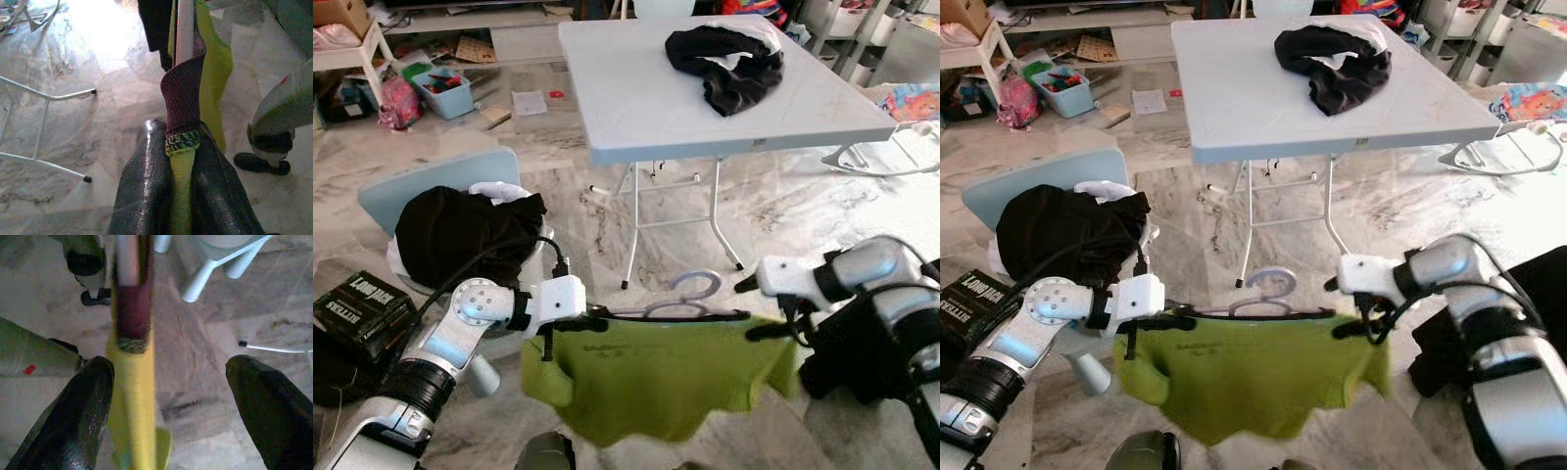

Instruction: Hang hanger

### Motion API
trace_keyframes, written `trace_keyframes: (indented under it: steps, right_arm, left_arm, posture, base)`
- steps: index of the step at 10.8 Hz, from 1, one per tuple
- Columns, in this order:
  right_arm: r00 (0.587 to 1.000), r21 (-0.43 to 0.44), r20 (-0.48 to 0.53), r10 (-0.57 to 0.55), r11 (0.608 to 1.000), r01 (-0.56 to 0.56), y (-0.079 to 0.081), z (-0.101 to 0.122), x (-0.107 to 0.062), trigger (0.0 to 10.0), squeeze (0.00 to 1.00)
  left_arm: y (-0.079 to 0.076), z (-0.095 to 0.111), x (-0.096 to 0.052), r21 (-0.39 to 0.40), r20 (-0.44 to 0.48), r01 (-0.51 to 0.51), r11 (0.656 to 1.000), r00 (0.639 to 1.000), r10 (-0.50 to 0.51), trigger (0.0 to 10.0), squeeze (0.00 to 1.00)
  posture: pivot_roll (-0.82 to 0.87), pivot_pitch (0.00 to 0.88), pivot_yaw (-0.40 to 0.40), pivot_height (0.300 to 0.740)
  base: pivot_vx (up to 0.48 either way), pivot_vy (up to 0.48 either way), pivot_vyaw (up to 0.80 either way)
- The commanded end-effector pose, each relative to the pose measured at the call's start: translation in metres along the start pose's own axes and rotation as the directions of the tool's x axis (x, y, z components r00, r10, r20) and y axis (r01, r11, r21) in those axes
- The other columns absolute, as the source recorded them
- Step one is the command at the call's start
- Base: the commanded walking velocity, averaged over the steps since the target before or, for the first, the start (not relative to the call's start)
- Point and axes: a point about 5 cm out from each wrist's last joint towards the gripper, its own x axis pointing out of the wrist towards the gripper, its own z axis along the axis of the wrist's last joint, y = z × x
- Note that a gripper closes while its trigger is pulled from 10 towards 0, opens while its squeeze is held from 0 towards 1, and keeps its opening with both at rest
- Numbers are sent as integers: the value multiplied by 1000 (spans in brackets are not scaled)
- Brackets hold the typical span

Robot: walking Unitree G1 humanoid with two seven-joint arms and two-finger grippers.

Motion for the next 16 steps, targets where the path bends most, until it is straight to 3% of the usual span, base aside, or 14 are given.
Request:
trace_keyframes:
  steps: [1,4,5,6,7,11,16]
  right_arm:
    - [1000,-12,-23,5,1000,-5,-4,2,-3,10000,0]
    - [998,61,-59,-7,998,11,4,-9,12,10000,0]
    - [999,81,-39,-23,996,27,5,-9,17,6824,0]
    - [998,88,-37,-47,995,50,3,-9,19,1922,0]
    - [997,98,-53,-57,993,62,3,-11,19,0,0]
    - [992,142,-80,-98,984,109,0,-16,13,0,0]
    - [996,187,49,-76,980,66,-3,-3,18,0,0]
  left_arm:
    - [6,5,-3,24,9,-21,999,1000,21,0,0]
    - [8,6,-3,23,15,-37,999,999,37,0,0]
    - [8,6,-3,23,16,-38,999,999,38,0,0]
    - [8,7,-3,23,16,-39,999,999,39,0,0]
    - [9,7,-2,25,14,-42,999,999,41,0,0]
    - [8,4,0,16,10,-54,998,999,54,0,0]
    - [10,3,1,11,10,-64,998,998,64,0,0]
  posture:
    - [-90,0,-8,740]
    - [-89,0,-12,740]
    - [-82,0,-15,740]
    - [-82,0,-15,740]
    - [-80,0,-23,740]
    - [-81,0,-35,740]
    - [-86,0,-34,740]
  base:
    - [0,0,0]
    - [0,0,0]
    - [0,0,0]
    - [0,0,0]
    - [0,0,0]
    - [0,0,0]
    - [0,0,0]
